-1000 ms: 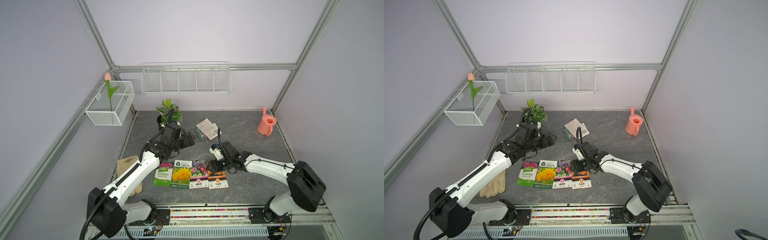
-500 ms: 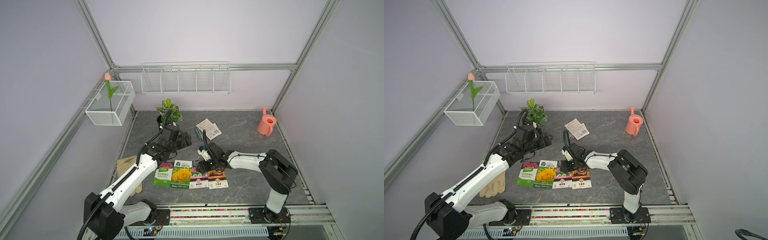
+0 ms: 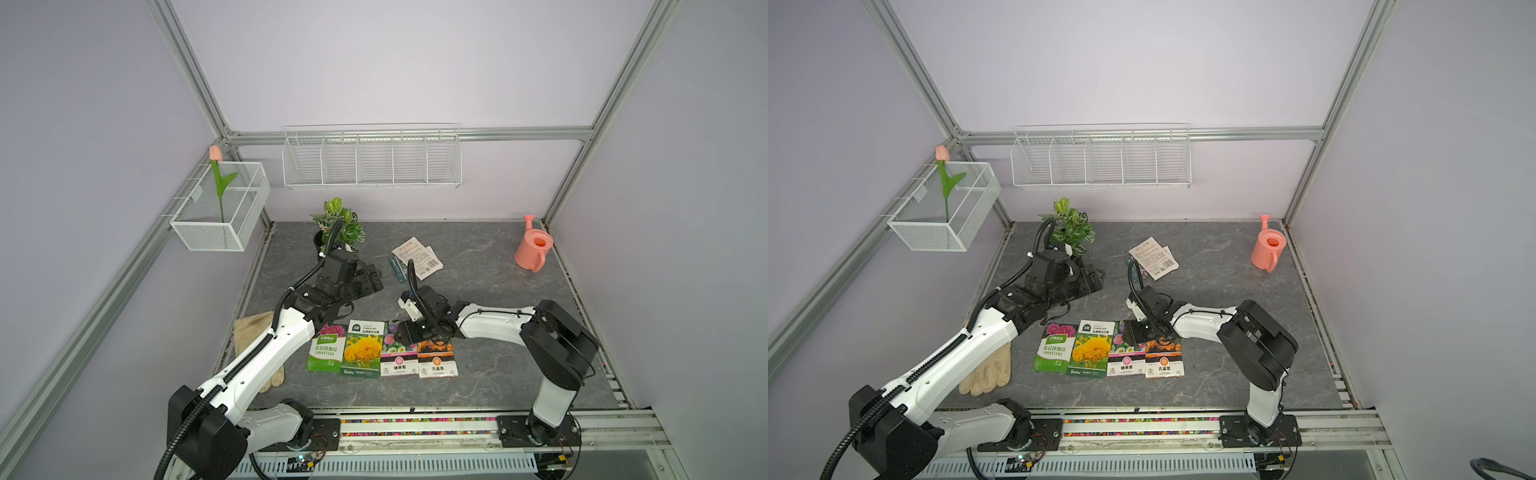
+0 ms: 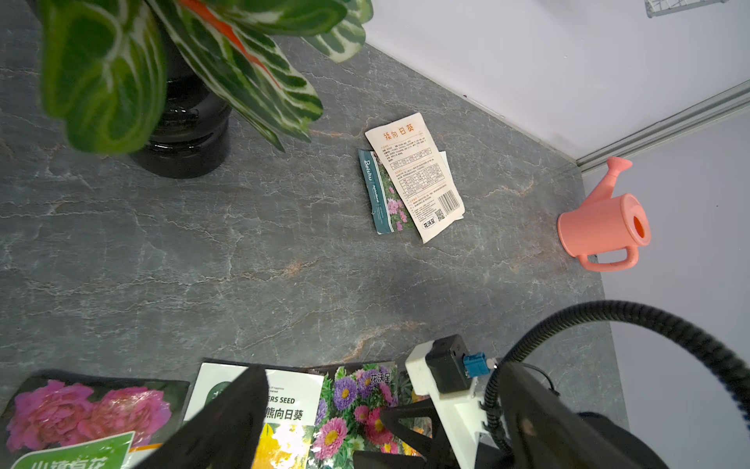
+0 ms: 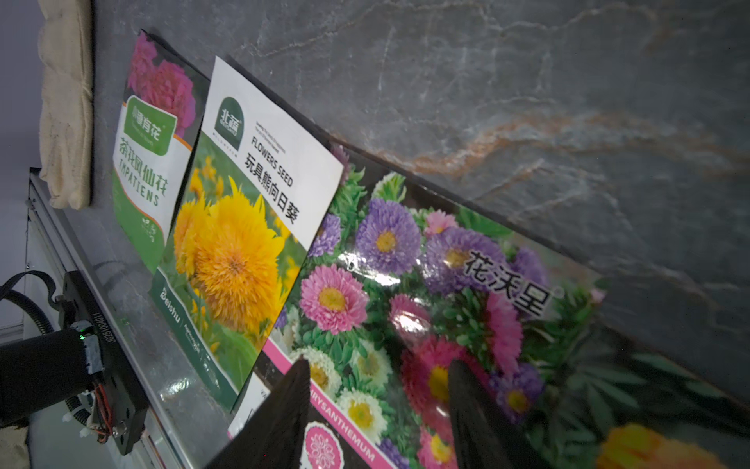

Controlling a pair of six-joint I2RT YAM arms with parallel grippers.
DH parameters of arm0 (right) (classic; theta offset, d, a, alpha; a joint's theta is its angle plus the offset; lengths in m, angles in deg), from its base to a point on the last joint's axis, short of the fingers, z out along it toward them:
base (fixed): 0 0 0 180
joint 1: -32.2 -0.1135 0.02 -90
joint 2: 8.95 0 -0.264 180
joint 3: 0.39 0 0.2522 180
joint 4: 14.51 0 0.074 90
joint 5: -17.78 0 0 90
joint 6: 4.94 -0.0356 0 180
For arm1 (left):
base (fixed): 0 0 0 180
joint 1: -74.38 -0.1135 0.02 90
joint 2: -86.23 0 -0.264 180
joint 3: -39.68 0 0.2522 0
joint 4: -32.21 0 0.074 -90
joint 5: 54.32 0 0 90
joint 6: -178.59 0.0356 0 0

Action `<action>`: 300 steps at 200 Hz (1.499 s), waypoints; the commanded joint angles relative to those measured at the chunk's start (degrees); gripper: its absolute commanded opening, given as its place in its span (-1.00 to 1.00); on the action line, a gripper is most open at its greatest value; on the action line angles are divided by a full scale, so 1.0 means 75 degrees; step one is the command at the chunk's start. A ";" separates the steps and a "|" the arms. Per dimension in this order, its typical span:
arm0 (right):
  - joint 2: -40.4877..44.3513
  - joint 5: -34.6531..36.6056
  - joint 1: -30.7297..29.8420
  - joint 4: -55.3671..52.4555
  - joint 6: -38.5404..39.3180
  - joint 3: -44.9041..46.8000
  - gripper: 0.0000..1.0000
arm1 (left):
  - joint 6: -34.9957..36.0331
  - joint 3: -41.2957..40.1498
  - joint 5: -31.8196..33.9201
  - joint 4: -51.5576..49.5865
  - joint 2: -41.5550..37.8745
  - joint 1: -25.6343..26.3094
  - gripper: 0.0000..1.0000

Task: Arrange the seed packets in a row
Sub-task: Adjust the seed packet at the center of the board.

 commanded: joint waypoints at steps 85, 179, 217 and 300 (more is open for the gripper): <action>0.0816 0.0564 -0.0006 -0.0728 -0.0295 0.0450 0.19 | -0.0109 0.0021 0.0051 -0.0117 -0.0105 0.0010 0.83; 0.2870 0.1535 0.0156 -0.1961 -0.0033 0.1552 0.32 | -0.0361 -0.0779 -0.0131 0.0023 -0.0191 0.0037 0.83; 0.3136 0.1276 0.0156 -0.1680 -0.0262 0.2141 0.31 | -0.0668 -0.1791 0.0018 0.0434 -0.0388 0.0618 0.83; 0.2709 0.0971 0.0042 -0.1063 -0.0551 0.2463 0.29 | -0.1089 -0.2851 0.0214 0.0642 -0.0602 0.0912 0.82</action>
